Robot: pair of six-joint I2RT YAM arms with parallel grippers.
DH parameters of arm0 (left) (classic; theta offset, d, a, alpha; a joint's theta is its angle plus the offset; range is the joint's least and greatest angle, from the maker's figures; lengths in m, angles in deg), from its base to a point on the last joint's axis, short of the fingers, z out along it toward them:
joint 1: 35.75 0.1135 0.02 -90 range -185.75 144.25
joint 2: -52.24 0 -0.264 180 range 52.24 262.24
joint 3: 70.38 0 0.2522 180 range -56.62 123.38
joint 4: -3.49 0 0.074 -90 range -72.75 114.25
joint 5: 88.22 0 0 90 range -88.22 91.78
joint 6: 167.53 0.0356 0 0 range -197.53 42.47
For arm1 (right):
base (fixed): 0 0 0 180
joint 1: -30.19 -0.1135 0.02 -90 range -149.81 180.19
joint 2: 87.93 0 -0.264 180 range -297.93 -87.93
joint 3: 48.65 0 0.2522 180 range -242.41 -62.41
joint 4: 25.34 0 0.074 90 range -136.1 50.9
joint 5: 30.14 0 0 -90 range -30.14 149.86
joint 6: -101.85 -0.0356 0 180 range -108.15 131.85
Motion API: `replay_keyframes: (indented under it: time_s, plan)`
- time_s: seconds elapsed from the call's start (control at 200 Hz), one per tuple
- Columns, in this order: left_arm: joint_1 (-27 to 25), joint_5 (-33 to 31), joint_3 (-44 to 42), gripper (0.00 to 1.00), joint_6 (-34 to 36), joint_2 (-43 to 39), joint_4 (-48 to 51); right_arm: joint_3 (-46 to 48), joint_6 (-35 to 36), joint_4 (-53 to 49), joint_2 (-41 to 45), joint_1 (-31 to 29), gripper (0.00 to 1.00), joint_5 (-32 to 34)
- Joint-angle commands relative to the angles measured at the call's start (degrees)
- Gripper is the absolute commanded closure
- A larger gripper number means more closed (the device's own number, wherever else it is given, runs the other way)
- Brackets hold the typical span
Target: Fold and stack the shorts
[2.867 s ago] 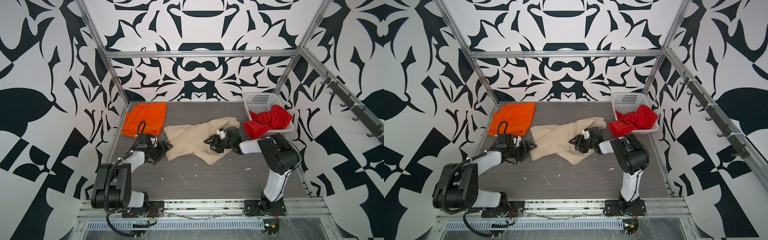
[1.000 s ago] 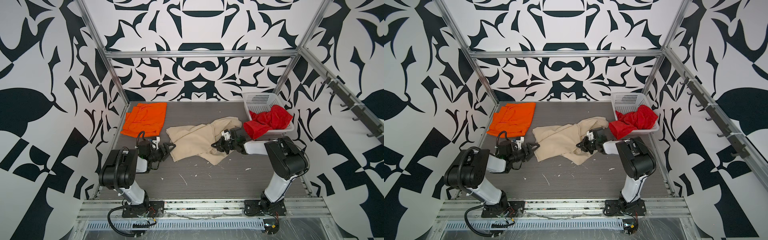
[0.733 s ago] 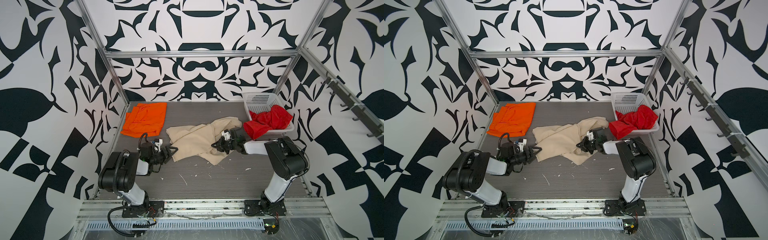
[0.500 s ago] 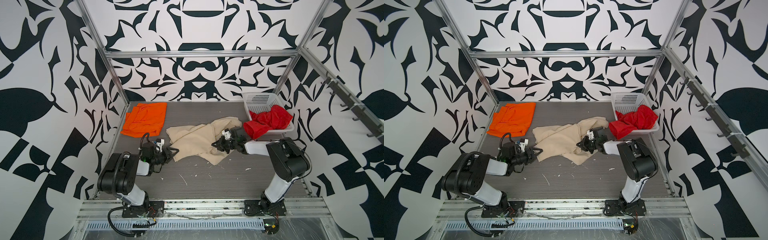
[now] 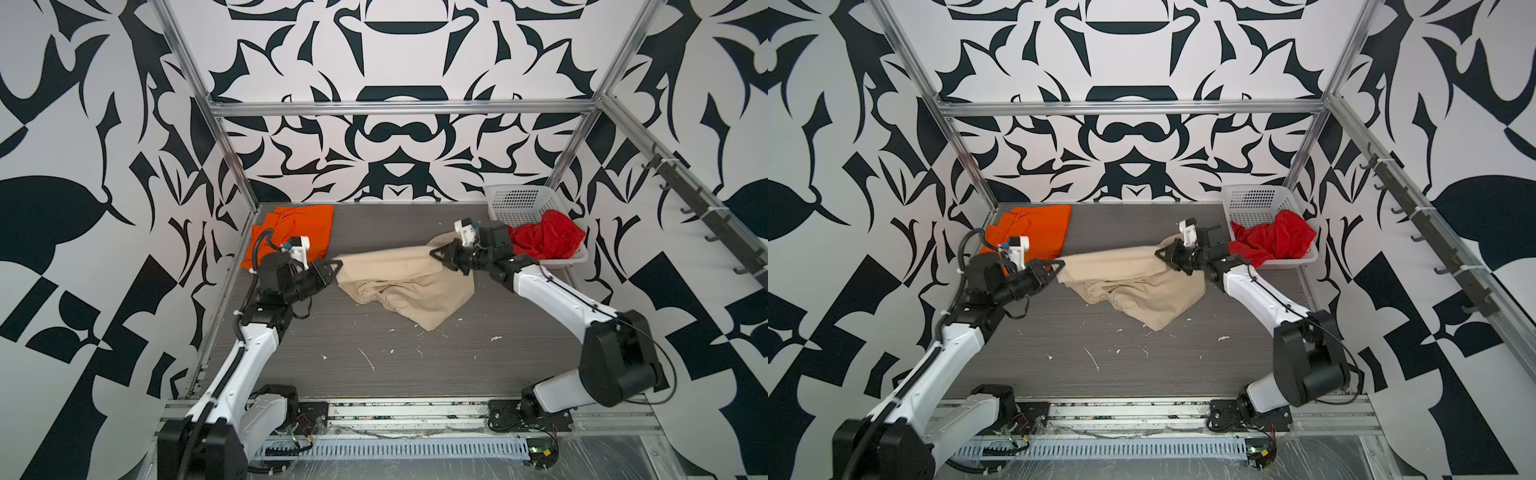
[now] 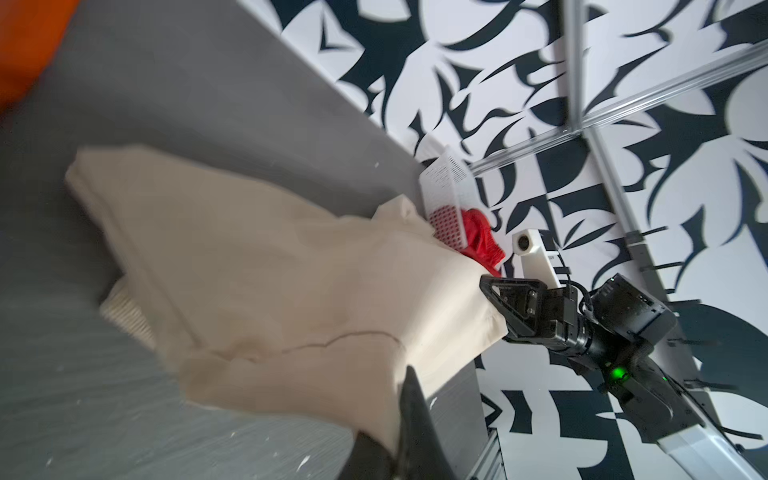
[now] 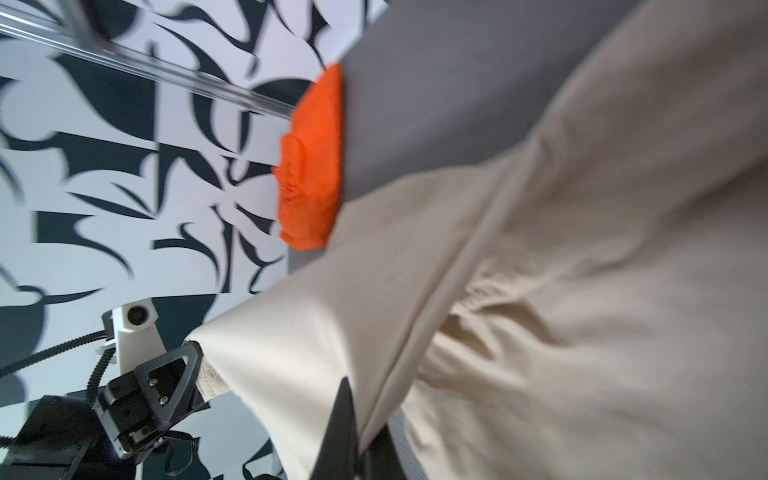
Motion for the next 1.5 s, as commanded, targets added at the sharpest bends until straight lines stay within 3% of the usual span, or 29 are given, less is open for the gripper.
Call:
replay_keyframes:
  time_s: [0.0, 0.345, 0.515, 0.63, 0.82, 1.015, 1.125, 1.23, 1.335, 1.495]
  plan:
    - [0.5, -6.1, 12.2, 0.93, 6.9, 1.9, 23.5, -12.2, 7.8, -11.0, 4.3, 1.7, 1.00, 1.5]
    - [0.4, -8.1, 55.4, 0.94, 17.3, 14.5, 43.3, -52.6, 18.7, -28.2, 3.9, 2.2, 1.00, 0.0]
    - [0.5, -12.5, 69.4, 0.94, 20.1, 15.2, 48.7, -66.2, 19.3, -31.6, 3.5, 2.1, 1.00, -0.6]
    - [0.4, -15.3, 76.2, 0.94, 21.4, 14.7, 51.8, -70.7, 18.8, -32.6, 4.5, 2.1, 1.00, -1.2]
    - [0.4, -16.8, 76.2, 0.95, 21.4, 14.5, 54.1, -65.1, 18.2, -33.6, 7.4, 2.2, 1.00, 1.6]
    - [0.4, -12.2, 69.6, 0.96, 20.0, 19.8, 52.3, -49.2, 16.7, -30.9, 6.5, 2.1, 1.00, 1.8]
    - [0.4, -11.6, 70.7, 0.97, 20.7, 22.8, 49.2, -39.6, 14.6, -26.1, 5.5, 2.1, 1.00, 0.4]
    - [-0.4, -10.8, 77.5, 0.98, 21.7, 28.2, 48.0, -30.8, 12.1, -19.0, 5.1, 0.6, 1.00, 0.2]
    - [-3.5, -14.0, 84.9, 0.98, 23.2, 34.9, 47.0, -26.0, 14.1, -17.8, 4.6, -3.1, 0.89, 5.0]
    - [-11.2, -16.6, 88.6, 0.93, 23.0, 45.0, 43.9, -19.9, 14.8, -19.4, 5.3, -4.3, 0.76, 11.3]
